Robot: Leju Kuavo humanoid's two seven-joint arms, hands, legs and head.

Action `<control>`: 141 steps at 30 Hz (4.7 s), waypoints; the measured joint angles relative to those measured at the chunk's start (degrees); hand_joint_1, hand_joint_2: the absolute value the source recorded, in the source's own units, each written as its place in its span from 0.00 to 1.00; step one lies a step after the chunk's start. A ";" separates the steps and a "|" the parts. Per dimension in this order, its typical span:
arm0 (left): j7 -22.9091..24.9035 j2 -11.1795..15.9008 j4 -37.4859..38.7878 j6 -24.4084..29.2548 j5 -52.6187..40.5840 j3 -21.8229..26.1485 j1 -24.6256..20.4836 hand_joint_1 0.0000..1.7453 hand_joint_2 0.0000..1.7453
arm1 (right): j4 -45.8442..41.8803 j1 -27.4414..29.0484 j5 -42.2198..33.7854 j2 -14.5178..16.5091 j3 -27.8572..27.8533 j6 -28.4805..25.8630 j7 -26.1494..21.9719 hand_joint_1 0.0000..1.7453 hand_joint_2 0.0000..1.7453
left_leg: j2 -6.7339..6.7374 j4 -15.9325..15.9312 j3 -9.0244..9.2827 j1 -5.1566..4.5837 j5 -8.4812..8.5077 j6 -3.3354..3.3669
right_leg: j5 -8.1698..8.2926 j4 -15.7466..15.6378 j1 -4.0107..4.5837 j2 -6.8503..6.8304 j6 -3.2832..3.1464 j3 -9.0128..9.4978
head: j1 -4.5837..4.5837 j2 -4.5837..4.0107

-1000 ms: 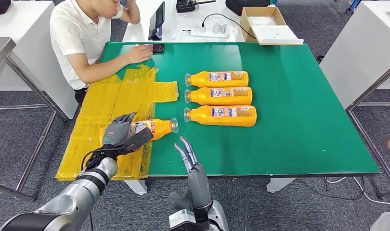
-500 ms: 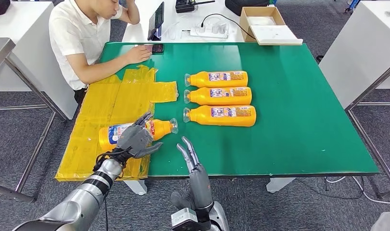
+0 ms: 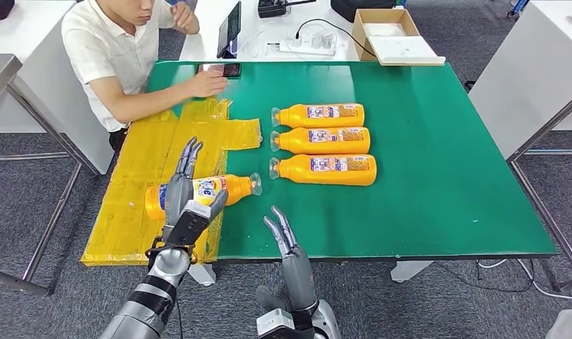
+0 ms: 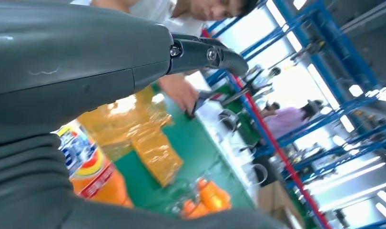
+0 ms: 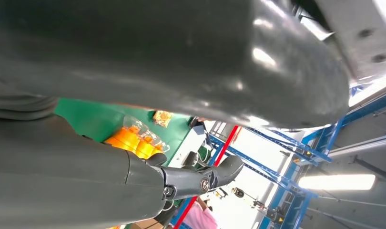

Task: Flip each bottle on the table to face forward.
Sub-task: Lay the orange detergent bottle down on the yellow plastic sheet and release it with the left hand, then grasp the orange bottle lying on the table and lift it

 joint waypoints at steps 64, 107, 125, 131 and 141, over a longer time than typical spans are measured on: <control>-1.69 1.60 -27.60 1.82 21.39 -21.08 11.14 0.00 1.00 | 45.56 -38.58 52.84 -12.13 -16.84 44.56 47.35 1.00 1.00 | -0.07 0.00 0.89 -0.21 0.18 0.57 | 0.22 -0.47 -0.21 0.03 0.58 1.12 | -0.02 0.00; 7.75 0.00 -19.88 -18.70 42.24 -20.58 16.92 0.00 1.00 | 6.56 -14.32 13.07 -2.28 -10.33 29.71 11.59 1.00 1.00 | -0.39 0.00 -0.25 0.03 0.17 0.52 | 0.15 -0.39 0.00 -0.29 0.54 0.15 | -0.01 0.00; 11.24 -0.45 -20.96 -16.99 50.28 -17.25 17.68 1.00 1.00 | 15.05 -16.89 14.17 1.08 -1.88 25.13 12.20 0.31 1.00 | -0.35 0.00 -0.27 0.00 0.17 0.51 | 0.14 -0.41 -0.02 -0.28 0.53 0.07 | -0.02 0.01; 11.87 -0.44 -20.92 -17.79 51.17 -16.57 17.46 1.00 1.00 | 15.24 -15.86 13.86 0.98 -1.43 24.08 10.91 0.00 0.00 | -0.35 0.00 -0.27 0.01 0.16 0.50 | 0.14 -0.41 -0.02 -0.28 0.53 0.07 | -0.01 0.00; 12.10 -0.15 -23.06 -14.93 54.66 -15.68 17.36 1.00 1.00 | 4.05 -4.64 6.10 -1.59 -5.84 15.22 0.56 0.00 0.00 | -0.39 0.00 -0.33 0.00 0.09 0.45 | 0.12 -0.42 -0.02 -0.30 0.53 0.04 | -0.01 0.01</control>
